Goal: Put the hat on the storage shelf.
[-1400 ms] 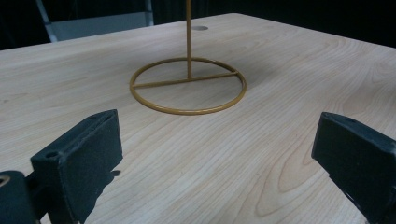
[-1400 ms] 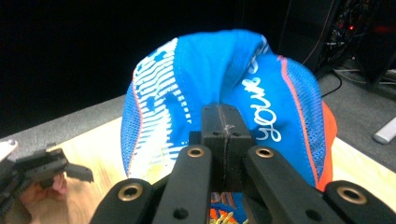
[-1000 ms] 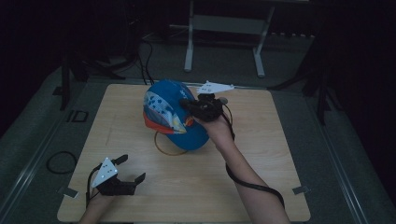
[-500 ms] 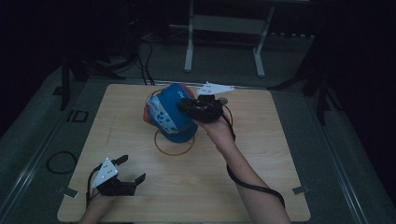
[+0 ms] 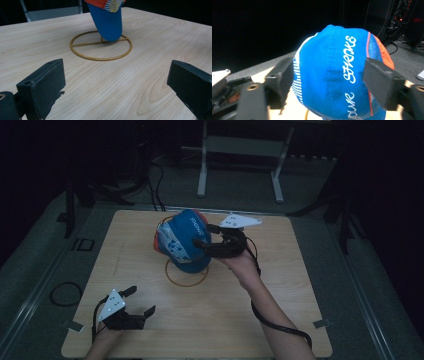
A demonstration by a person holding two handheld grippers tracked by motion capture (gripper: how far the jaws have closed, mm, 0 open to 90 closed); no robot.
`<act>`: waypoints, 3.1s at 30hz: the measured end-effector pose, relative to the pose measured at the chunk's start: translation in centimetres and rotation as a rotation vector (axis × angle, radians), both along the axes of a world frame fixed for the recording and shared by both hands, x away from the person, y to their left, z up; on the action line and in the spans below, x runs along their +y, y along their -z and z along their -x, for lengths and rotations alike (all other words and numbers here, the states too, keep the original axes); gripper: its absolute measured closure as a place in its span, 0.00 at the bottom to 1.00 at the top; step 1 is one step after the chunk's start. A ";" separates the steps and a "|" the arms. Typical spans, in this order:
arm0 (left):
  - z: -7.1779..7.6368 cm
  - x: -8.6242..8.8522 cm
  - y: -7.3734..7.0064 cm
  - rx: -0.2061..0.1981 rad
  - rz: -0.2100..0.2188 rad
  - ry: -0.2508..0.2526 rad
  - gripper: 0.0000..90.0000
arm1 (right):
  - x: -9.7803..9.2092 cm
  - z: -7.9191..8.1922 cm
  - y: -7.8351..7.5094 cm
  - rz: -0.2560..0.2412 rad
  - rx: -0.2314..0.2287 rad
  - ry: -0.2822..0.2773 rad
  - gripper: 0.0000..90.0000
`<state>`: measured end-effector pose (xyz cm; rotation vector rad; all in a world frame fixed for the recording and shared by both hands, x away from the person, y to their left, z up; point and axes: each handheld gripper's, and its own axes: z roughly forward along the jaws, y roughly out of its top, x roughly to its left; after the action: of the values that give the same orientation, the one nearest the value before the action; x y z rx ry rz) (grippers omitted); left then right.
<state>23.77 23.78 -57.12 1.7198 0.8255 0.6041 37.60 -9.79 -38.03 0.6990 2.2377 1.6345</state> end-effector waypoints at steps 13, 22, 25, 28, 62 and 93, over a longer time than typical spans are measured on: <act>0.0 -0.3 0.0 0.000 -0.010 -0.006 0.03 | -2.0 1.5 2.1 0.050 -0.014 -0.047 0.15; 0.0 -0.3 0.1 0.000 -0.017 -0.004 0.03 | -3.1 2.0 4.5 0.077 -0.006 -0.028 0.15; 0.0 -0.3 0.1 -0.001 -0.019 -0.003 0.03 | -3.4 2.1 5.3 0.095 0.004 -0.027 0.15; 0.0 -0.3 0.1 0.000 -0.024 0.000 0.03 | -3.6 2.2 6.2 0.101 0.010 -0.029 0.15; 0.0 -0.4 0.3 0.006 -0.033 0.007 0.03 | -8.1 3.7 15.5 0.136 0.101 -0.049 0.17; 0.3 -0.4 0.1 -0.001 -0.017 0.016 0.03 | -17.1 3.7 17.9 0.179 0.124 0.149 0.17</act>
<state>23.49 23.38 -57.25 1.7400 0.8077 0.6031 33.89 -26.86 -55.88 0.9159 2.3188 1.3363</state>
